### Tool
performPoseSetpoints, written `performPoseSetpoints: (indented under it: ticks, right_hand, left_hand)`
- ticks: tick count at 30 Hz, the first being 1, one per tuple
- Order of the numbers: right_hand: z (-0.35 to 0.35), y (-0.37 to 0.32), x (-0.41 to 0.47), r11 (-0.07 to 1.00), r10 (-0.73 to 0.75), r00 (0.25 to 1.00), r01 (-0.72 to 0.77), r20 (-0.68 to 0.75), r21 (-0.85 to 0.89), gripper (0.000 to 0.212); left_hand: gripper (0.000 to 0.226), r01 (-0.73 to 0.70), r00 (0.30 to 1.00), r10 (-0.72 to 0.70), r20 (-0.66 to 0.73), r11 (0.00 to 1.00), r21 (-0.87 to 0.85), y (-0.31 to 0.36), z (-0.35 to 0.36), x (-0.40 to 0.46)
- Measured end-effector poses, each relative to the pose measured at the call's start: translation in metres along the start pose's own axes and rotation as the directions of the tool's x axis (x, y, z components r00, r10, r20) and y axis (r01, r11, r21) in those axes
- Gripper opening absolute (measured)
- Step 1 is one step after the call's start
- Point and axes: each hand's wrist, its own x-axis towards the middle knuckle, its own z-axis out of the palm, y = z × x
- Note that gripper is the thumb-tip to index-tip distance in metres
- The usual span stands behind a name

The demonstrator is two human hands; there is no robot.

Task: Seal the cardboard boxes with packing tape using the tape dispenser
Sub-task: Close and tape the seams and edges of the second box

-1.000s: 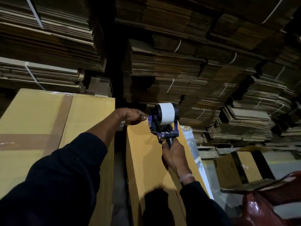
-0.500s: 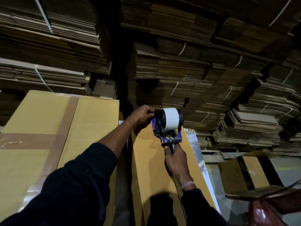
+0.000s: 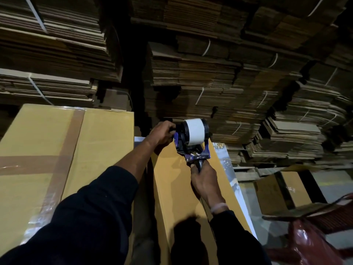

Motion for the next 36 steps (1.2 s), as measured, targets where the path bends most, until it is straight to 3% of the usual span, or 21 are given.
performPoseSetpoints:
  ticks: [6, 10, 13, 17, 21, 27, 36]
  right_hand:
    - [-0.008, 0.016, -0.021, 1.0, -0.015, 1.0, 0.015, 0.006, -0.014, 0.02]
    - [-0.008, 0.013, -0.02, 1.0, -0.022, 1.0, 0.022, -0.001, -0.006, 0.021]
    - [-0.007, 0.014, -0.02, 0.999, -0.031, 0.999, 0.031, -0.005, 0.009, 0.019]
    - [-0.006, 0.006, -0.012, 0.999, -0.021, 1.0, 0.021, 0.004, 0.043, 0.019]
    - [-0.003, -0.003, -0.002, 0.999, 0.005, 1.0, -0.005, 0.005, 0.054, 0.022]
    - [0.0, -0.004, 0.002, 0.999, 0.028, 1.0, -0.028, -0.001, 0.04, 0.021]
    - [-0.002, -0.006, -0.001, 0.999, 0.018, 1.0, -0.018, 0.001, -0.028, 0.027]
  left_hand:
    - [0.017, -0.073, 0.997, 0.074, -0.029, 0.996, 0.042, 0.001, 0.002, -0.001]
    - [0.028, -0.09, 0.99, 0.114, -0.083, 0.964, 0.251, -0.003, 0.01, -0.012]
    - [0.044, -0.063, 0.982, 0.125, -0.14, 0.922, 0.382, -0.012, 0.016, -0.02]
    - [0.078, 0.059, 0.992, 0.0, -0.122, 0.878, 0.474, -0.014, 0.025, -0.039]
    - [0.062, 0.074, 0.995, -0.041, -0.087, 0.908, 0.412, -0.008, 0.042, -0.077]
    - [0.062, 0.079, 0.996, -0.046, -0.079, 0.868, 0.49, 0.005, 0.067, -0.115]
    - [0.057, 0.099, 0.978, 0.01, -0.209, 0.857, 0.506, 0.0, 0.082, -0.122]
